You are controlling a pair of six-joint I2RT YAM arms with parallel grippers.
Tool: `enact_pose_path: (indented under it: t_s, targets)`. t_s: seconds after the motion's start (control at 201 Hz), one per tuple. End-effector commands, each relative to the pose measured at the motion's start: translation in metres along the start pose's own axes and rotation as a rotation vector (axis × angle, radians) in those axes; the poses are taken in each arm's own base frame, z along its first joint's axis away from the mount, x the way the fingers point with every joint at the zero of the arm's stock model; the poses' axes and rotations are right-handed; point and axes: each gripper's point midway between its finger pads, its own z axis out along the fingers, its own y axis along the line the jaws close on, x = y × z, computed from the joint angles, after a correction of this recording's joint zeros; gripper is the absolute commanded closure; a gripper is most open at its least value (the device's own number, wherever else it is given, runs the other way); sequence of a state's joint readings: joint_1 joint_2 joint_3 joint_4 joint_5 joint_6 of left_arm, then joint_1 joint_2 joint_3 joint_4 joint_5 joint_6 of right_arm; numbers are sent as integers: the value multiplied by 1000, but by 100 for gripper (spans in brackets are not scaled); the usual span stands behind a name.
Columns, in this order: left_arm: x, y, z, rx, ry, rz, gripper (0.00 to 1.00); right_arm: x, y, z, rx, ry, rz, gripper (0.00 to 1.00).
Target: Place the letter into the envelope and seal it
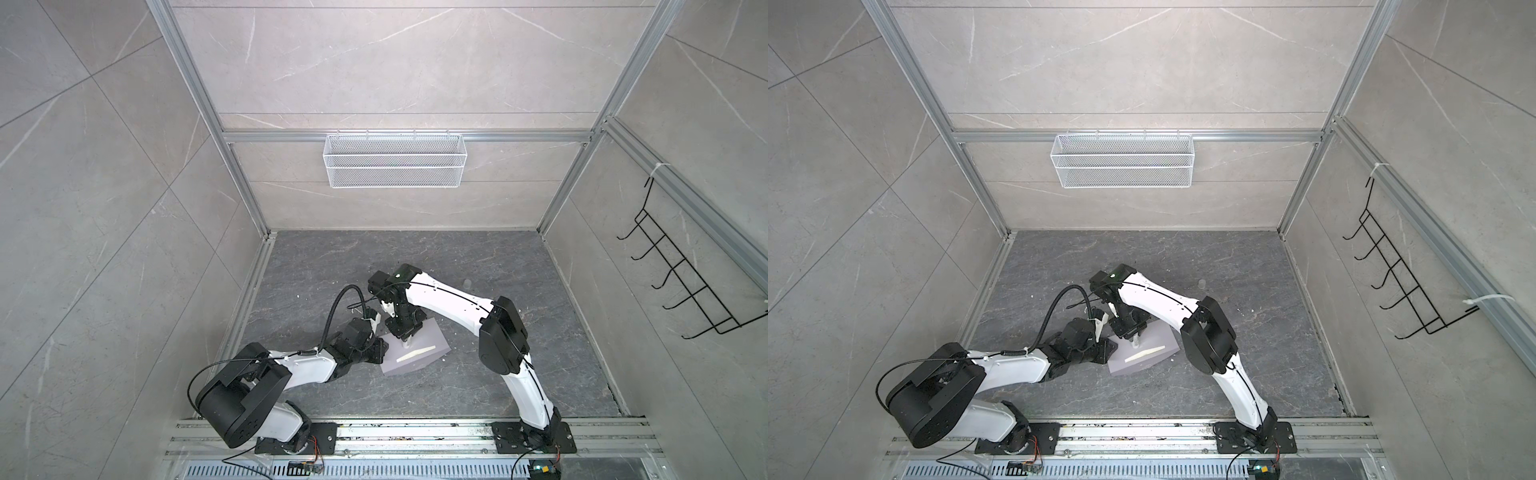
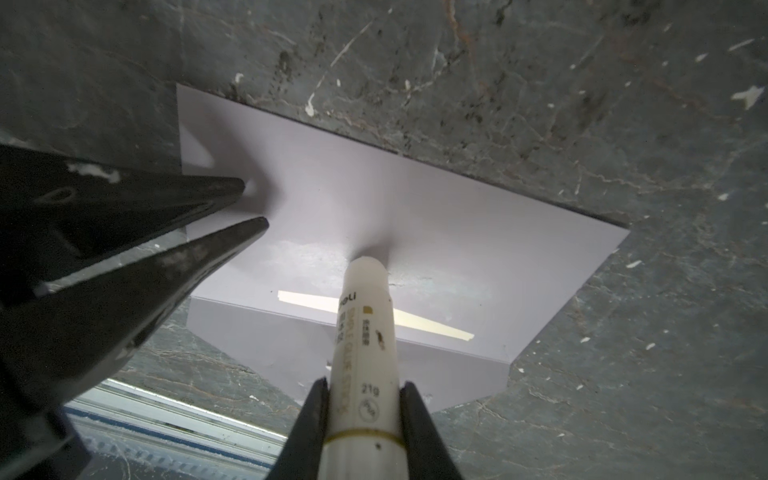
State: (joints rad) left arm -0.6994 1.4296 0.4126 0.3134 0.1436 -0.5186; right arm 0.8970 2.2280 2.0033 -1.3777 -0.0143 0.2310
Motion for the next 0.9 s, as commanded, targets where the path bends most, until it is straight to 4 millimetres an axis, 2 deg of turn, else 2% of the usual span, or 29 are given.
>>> enact_pose_path:
  t_s: [0.0, 0.373, 0.891]
  targets:
    - [3, 2, 2, 4, 14, -14, 78, 4, 3, 5, 17, 37, -26, 100]
    - [5, 3, 4, -3, 27, -19, 79, 6, 2, 19, 30, 75, -28, 100]
    - [8, 7, 7, -23, 48, -9, 81, 12, -11, 24, 68, 85, -6, 100]
